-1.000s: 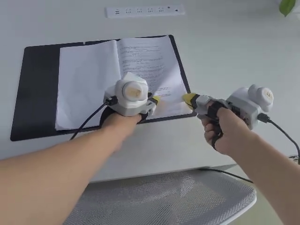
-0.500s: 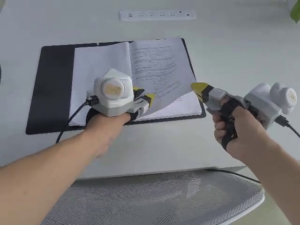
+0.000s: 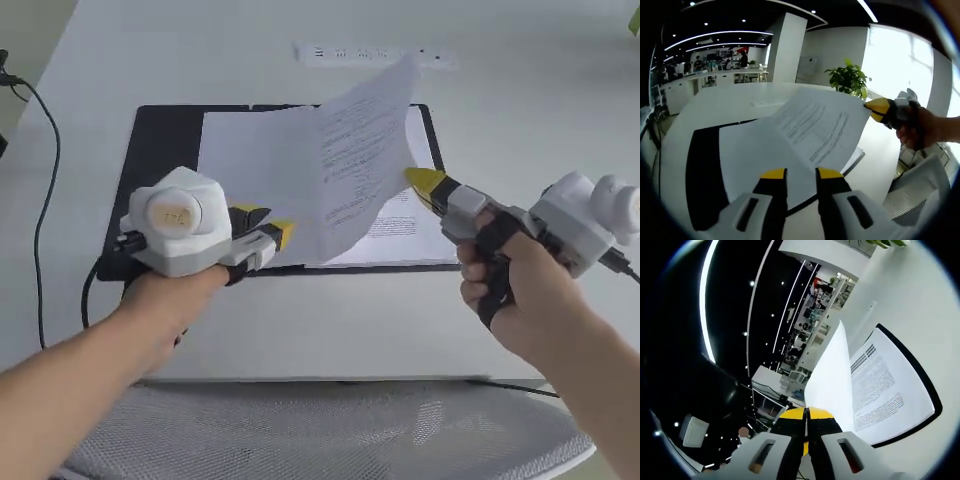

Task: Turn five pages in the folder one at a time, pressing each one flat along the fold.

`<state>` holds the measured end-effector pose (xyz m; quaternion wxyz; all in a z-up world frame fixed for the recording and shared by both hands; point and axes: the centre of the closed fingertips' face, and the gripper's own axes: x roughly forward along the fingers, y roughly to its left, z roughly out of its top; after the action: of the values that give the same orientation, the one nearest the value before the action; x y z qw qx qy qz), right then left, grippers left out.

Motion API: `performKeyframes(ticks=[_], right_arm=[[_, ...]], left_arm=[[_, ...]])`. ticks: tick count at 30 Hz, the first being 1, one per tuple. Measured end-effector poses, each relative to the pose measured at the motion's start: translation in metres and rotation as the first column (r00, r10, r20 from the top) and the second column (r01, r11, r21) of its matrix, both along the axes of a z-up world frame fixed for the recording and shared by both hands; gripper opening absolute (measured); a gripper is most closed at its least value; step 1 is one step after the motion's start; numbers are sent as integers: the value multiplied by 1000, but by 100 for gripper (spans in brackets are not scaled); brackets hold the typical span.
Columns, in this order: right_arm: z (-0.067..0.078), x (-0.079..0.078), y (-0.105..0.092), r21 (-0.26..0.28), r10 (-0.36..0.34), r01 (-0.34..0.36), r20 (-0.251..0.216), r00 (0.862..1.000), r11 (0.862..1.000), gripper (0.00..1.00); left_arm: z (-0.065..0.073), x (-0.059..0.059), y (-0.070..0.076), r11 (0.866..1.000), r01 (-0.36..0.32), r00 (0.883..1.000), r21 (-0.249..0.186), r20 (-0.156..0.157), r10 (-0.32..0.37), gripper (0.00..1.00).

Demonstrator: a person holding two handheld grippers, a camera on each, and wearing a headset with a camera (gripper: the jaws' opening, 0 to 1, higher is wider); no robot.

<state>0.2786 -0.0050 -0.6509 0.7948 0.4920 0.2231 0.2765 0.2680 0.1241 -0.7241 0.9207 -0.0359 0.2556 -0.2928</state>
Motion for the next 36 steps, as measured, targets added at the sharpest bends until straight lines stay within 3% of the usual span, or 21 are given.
performKeyframes(ticks=[6, 9, 16, 24, 36], right_arm=[[5, 2, 29, -1, 80, -80, 24, 996, 997, 0], [5, -2, 54, -2, 135, -135, 28, 990, 991, 0], [-8, -6, 100, -25, 219, -219, 3, 976, 975, 0], [-33, -9, 143, -56, 296, -298, -47, 954, 953, 0], [-79, -7, 192, -115, 382, -397, -135, 914, 910, 0]], left_arm=[[9, -10, 29, 999, -45, 999, -8, 6, 45, 22], [13, -17, 43, 998, -59, 998, -8, 9, 59, 23], [15, -30, 73, 996, -94, 996, -9, 0, 94, 22], [12, -38, 106, 990, -141, 990, -4, -11, 141, 22], [4, -47, 124, 987, -161, 986, 20, -30, 161, 21]])
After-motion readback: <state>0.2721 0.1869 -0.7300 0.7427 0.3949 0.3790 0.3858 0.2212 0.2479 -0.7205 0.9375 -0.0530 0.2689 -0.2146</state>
